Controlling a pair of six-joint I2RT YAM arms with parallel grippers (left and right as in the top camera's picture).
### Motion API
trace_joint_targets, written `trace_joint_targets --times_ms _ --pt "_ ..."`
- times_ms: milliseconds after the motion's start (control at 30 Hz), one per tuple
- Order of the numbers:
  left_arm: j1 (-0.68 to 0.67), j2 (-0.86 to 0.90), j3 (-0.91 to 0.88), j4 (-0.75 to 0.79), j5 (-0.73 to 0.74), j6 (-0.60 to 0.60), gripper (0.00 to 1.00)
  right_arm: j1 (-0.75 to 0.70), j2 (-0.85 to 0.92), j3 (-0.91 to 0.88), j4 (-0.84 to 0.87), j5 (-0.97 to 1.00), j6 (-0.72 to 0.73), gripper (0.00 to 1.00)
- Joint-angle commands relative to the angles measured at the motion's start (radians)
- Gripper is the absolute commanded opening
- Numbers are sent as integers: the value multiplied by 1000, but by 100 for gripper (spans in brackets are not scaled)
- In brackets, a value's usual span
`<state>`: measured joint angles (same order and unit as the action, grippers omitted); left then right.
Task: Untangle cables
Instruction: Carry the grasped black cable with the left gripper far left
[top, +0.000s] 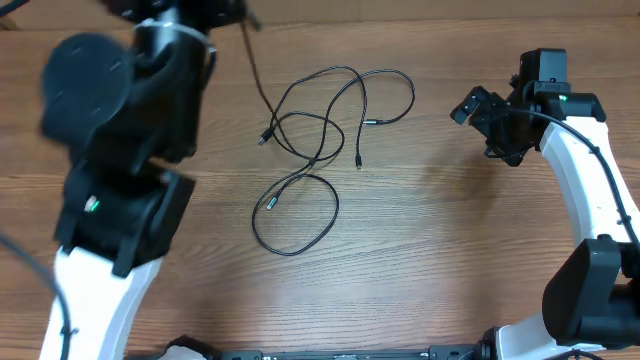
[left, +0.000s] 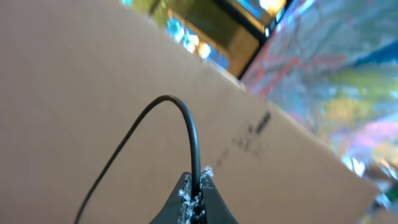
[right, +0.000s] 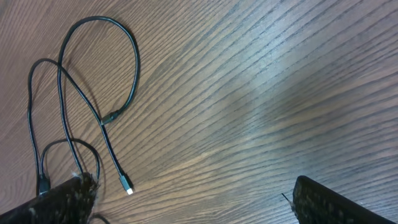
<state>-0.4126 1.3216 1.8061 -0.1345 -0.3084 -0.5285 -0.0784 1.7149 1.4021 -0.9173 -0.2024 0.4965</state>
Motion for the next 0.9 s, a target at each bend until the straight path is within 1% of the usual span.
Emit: trace_joint_targets --times_ms 0,200,300,367,433,533,600,633,800,867 --pt "-6 -93 18 -5 -106 82 4 -2 -7 6 3 8 -3 100" --pt "-6 -136 18 -56 -202 84 4 -2 -7 6 3 8 -3 100" --pt "-6 -139 18 -84 -288 98 4 -2 -7 6 3 8 -3 100" --pt "-6 -133 18 -101 -379 151 4 -2 -7 6 3 8 -3 100" --pt "-6 -116 18 -105 -536 194 4 -2 -7 6 3 8 -3 100" --pt "-3 -78 17 -117 -722 202 4 -2 -7 6 3 8 -3 100" --pt "18 -52 17 -121 -753 244 5 -2 -7 6 3 8 -3 100" --pt "65 -14 17 -126 -752 284 4 -2 -7 6 3 8 -3 100" --pt "206 74 17 -153 -748 305 4 -2 -7 6 3 8 -3 100" --pt "281 118 17 -201 -748 305 4 -2 -7 6 3 8 -3 100"
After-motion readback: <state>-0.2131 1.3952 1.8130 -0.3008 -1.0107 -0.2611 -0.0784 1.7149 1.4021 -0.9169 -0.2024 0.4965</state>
